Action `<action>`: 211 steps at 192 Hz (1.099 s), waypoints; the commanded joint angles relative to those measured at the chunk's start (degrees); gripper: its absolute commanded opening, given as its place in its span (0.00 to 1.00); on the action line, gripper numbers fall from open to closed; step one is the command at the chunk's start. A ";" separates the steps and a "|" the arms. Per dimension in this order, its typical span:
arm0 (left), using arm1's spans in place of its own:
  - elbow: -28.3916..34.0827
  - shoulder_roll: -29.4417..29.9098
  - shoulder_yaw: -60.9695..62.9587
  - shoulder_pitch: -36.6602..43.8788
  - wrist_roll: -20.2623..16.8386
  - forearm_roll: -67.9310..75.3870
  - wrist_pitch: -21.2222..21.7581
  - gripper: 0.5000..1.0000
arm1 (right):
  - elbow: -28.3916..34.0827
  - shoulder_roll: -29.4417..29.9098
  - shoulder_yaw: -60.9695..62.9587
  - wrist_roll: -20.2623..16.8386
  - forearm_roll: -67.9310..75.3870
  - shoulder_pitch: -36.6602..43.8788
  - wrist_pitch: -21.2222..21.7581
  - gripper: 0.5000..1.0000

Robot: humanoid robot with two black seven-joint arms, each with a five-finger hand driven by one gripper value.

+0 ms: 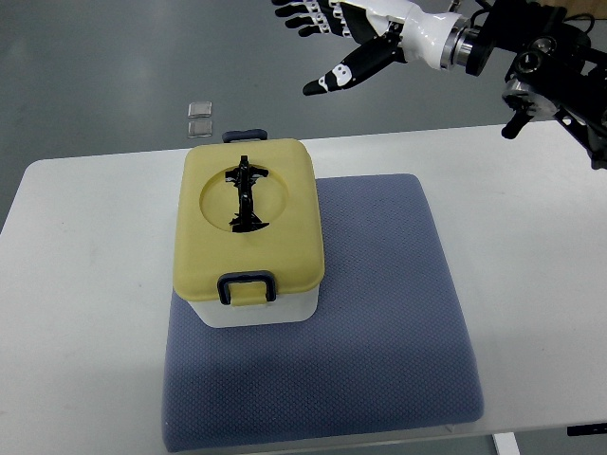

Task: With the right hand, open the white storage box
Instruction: 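Move the right hand over the yellow lid toward its black handle, then lower the right hand and close its fingers around the black lid handle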

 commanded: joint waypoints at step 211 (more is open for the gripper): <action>-0.07 0.00 0.00 0.02 0.00 0.00 0.00 1.00 | 4.76 8.26 -7.16 9.27 -43.24 -1.85 -17.97 0.79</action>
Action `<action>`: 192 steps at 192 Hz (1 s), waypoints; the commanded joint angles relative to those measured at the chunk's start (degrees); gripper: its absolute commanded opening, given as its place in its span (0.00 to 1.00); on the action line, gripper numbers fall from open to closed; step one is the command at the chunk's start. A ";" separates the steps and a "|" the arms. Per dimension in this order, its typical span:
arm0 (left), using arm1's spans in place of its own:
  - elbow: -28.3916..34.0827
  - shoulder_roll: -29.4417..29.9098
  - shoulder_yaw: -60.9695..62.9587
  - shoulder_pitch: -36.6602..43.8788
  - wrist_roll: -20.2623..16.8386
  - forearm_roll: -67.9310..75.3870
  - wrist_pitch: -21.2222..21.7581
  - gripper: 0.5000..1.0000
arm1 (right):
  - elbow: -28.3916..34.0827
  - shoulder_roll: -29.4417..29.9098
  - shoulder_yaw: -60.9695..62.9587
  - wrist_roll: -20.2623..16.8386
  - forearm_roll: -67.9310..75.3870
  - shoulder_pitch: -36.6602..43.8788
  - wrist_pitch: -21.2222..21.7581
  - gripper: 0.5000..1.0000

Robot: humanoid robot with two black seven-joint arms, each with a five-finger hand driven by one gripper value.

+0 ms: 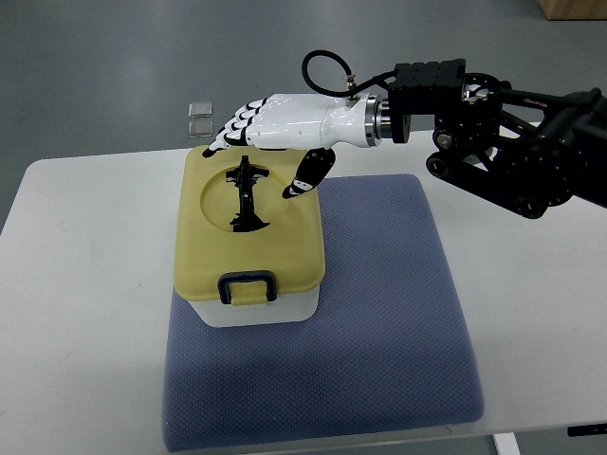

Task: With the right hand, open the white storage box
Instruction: 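Lower the right hand and close its fingers around the black lid handle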

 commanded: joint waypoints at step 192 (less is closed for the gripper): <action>0.36 0.00 0.00 0.00 0.00 -0.07 0.01 1.00 | -3.03 5.95 0.88 -2.55 0.14 -1.62 -5.48 0.00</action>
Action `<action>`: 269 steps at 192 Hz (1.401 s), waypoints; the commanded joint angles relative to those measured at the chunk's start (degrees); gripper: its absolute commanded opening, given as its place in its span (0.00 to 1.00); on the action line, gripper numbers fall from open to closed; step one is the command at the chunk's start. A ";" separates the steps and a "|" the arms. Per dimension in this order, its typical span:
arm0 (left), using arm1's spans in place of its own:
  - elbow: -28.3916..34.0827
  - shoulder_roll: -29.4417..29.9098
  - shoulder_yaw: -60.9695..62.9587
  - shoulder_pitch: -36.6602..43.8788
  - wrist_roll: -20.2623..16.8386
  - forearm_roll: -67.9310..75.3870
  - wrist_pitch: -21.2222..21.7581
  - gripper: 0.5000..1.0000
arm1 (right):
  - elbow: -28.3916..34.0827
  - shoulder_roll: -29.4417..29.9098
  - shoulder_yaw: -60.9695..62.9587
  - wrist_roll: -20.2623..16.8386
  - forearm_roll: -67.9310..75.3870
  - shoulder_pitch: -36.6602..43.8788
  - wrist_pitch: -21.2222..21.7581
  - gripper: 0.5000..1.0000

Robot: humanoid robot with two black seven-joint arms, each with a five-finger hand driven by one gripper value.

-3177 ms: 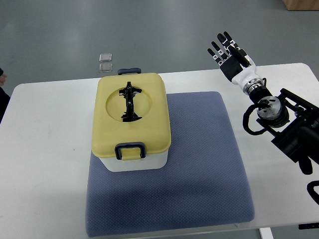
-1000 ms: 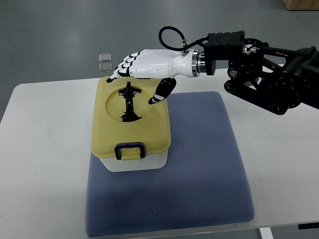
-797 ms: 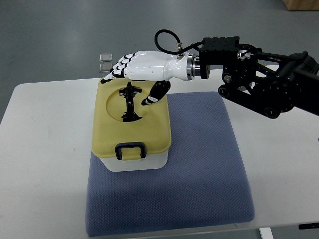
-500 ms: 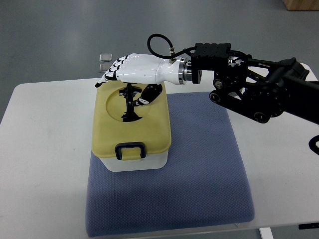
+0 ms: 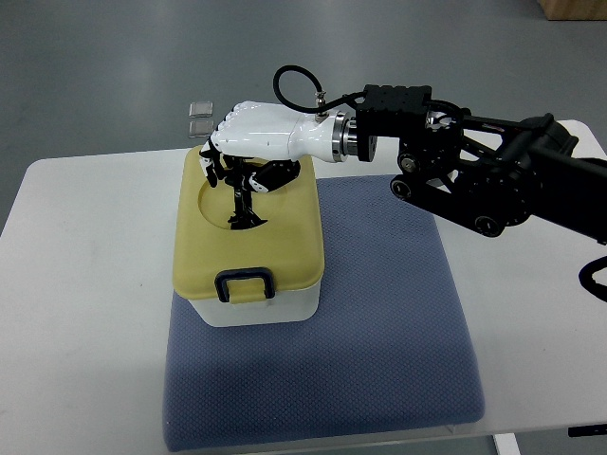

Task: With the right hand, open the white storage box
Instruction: 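Lower the right hand and close its fingers around the black lid handle, then lift the yellow lid off the white box with the right hand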

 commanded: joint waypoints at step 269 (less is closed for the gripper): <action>-0.41 0.00 0.15 0.00 0.00 0.09 -0.01 1.00 | 12.14 -35.97 -3.45 10.23 -3.62 -1.44 0.55 0.00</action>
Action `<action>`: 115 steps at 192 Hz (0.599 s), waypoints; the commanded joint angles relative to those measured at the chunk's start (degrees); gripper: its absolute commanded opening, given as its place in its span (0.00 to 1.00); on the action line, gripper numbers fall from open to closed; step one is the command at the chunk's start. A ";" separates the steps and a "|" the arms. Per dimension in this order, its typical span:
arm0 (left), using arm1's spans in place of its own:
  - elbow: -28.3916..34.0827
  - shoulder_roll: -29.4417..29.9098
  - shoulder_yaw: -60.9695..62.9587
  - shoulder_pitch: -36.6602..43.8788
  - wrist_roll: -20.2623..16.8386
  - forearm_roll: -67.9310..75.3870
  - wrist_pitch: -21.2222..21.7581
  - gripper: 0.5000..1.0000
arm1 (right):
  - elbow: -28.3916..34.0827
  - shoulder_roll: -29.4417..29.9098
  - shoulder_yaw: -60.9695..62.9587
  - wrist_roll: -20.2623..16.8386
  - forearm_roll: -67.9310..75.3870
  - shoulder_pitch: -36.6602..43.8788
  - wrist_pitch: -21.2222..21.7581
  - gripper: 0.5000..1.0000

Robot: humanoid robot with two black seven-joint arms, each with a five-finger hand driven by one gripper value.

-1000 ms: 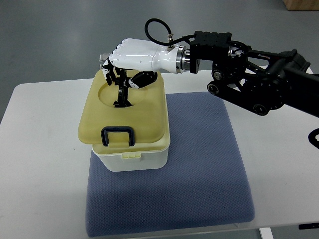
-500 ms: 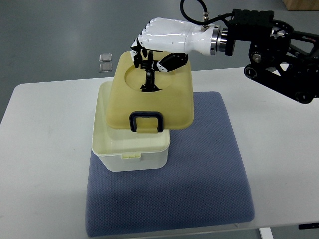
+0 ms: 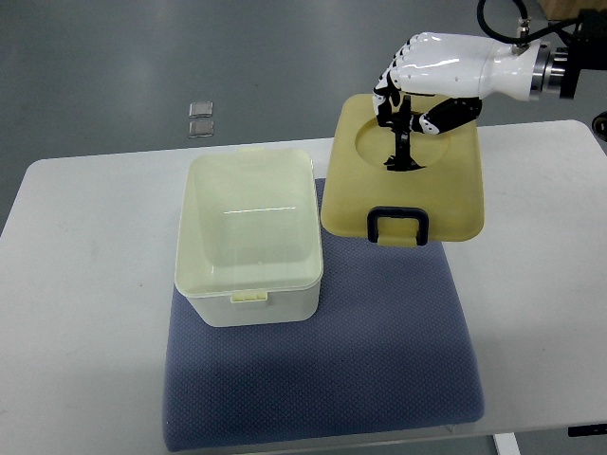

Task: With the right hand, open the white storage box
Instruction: 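Lift the yellow lid off the white box with the right hand, then lower the held lid onto the cushion beside the box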

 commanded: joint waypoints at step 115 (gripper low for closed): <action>-0.09 0.00 0.00 0.04 0.09 0.08 -0.08 1.00 | -6.45 6.48 -9.75 1.20 -3.62 -10.52 -14.22 0.00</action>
